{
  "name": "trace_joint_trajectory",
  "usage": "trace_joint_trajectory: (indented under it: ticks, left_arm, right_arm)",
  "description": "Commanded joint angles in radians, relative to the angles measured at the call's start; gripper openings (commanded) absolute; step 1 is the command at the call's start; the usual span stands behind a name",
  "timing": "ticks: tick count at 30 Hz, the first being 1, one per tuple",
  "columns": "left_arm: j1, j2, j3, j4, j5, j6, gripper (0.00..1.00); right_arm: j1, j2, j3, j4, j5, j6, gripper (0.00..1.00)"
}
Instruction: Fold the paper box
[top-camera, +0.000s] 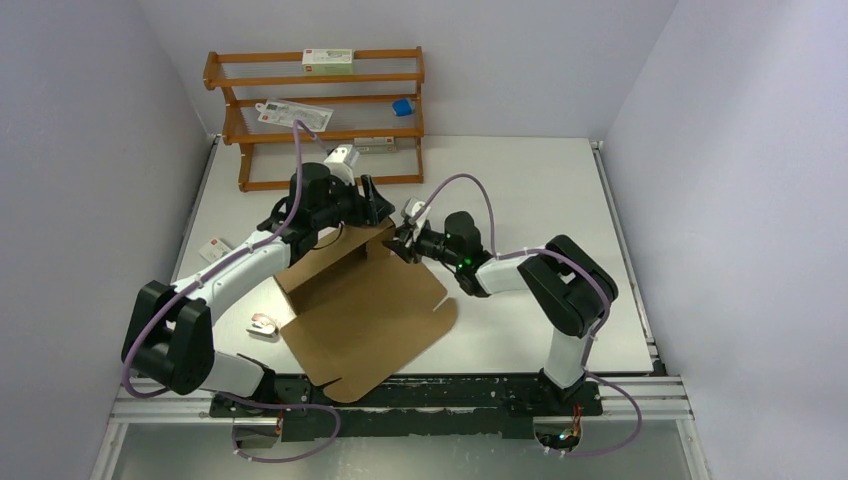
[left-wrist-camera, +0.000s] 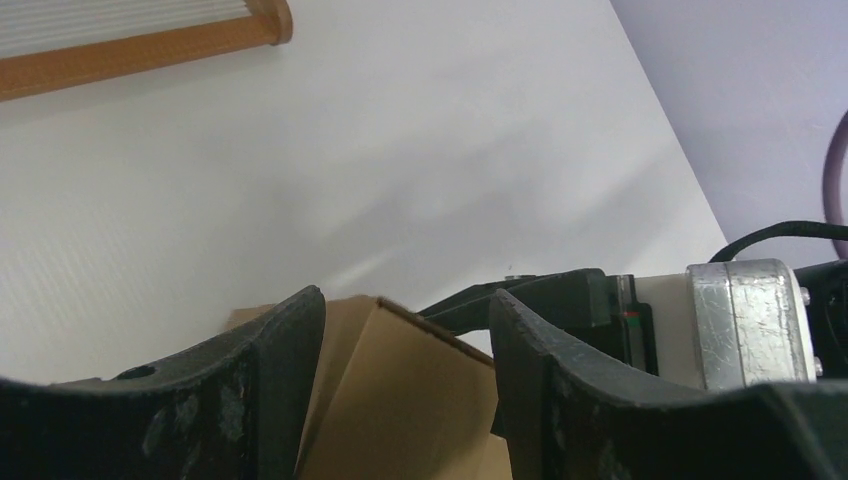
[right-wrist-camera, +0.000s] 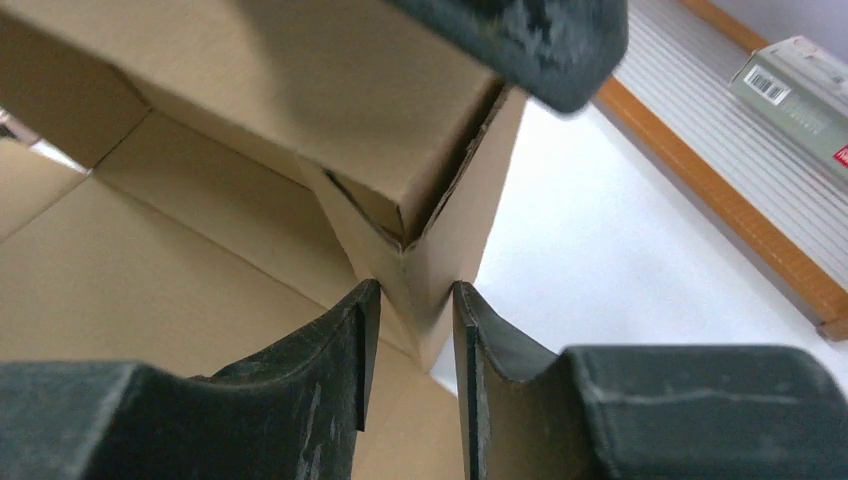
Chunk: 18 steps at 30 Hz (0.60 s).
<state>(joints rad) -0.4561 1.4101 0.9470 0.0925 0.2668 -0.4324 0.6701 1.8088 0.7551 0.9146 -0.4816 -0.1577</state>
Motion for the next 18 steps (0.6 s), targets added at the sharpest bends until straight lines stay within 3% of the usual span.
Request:
trace_joint_trajectory:
  ticks: [1, 7, 12, 18]
  left_arm:
    - [-0.012, 0.018, -0.018, -0.009, 0.081, -0.034, 0.66]
    - [-0.012, 0.027, -0.027, 0.025, 0.147, -0.064, 0.67]
    - [-0.012, 0.028, -0.039, 0.06, 0.204, -0.092, 0.68]
    - [-0.012, 0.016, -0.027, 0.05, 0.23, -0.112, 0.71]
  right_arm:
    - [0.047, 0.029, -0.005, 0.226, 0.114, 0.013, 0.35]
    - [0.092, 0.049, -0.047, 0.396, 0.285, 0.026, 0.31]
    - [0.103, 0.028, -0.088, 0.482, 0.32, 0.05, 0.26]
    - [0.104, -0.042, -0.117, 0.416, 0.365, 0.079, 0.16]
